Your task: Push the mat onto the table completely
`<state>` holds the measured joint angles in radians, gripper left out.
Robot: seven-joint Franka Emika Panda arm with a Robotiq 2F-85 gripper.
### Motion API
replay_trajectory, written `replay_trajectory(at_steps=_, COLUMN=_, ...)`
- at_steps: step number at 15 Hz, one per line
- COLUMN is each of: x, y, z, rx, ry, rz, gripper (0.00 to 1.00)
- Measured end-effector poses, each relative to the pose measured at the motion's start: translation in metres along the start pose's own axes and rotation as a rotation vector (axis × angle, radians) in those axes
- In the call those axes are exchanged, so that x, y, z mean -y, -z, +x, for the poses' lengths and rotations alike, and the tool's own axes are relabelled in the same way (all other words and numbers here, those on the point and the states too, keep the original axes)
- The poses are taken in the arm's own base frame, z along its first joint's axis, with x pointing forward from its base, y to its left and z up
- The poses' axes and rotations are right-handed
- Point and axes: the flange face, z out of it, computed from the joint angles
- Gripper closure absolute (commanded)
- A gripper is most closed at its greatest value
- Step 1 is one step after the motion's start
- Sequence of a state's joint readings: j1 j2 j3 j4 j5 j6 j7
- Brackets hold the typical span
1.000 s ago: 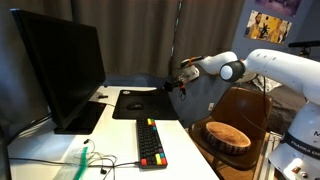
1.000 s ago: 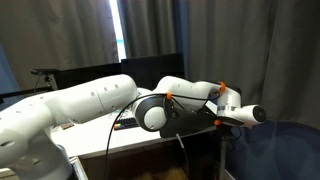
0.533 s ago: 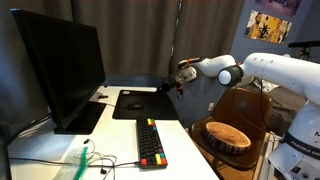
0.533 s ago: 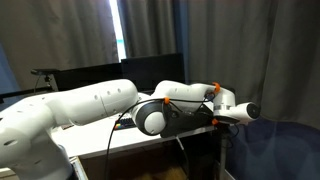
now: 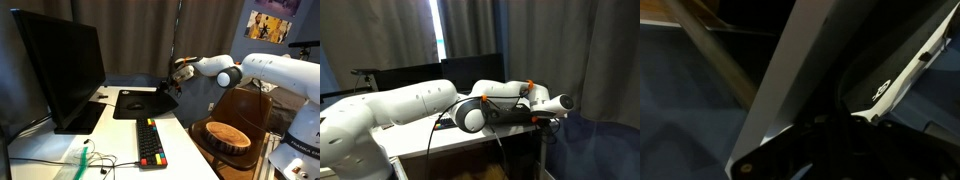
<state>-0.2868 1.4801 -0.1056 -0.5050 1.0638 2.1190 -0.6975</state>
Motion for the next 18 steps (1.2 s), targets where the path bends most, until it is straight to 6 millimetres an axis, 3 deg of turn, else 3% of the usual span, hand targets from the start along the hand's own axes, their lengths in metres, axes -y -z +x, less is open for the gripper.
replay_trajectory(at_steps=8, x=-0.0016, y=0.0005, z=0.0053, rx=-0.016, ry=0.073, rz=-0.135, gripper=0.97)
replay_trajectory(at_steps=9, x=-0.0016, y=0.0005, z=0.0054, rx=-0.016, ry=0.073, rz=-0.135, gripper=0.72)
replay_trajectory(at_steps=11, x=-0.0012, y=0.0, z=0.0052, rx=-0.012, ry=0.078, rz=-0.136, gripper=0.66)
replay_trajectory(at_steps=18, x=0.0017, y=-0.0003, z=0.0077, rx=0.025, ry=0.119, rz=-0.227, gripper=0.18)
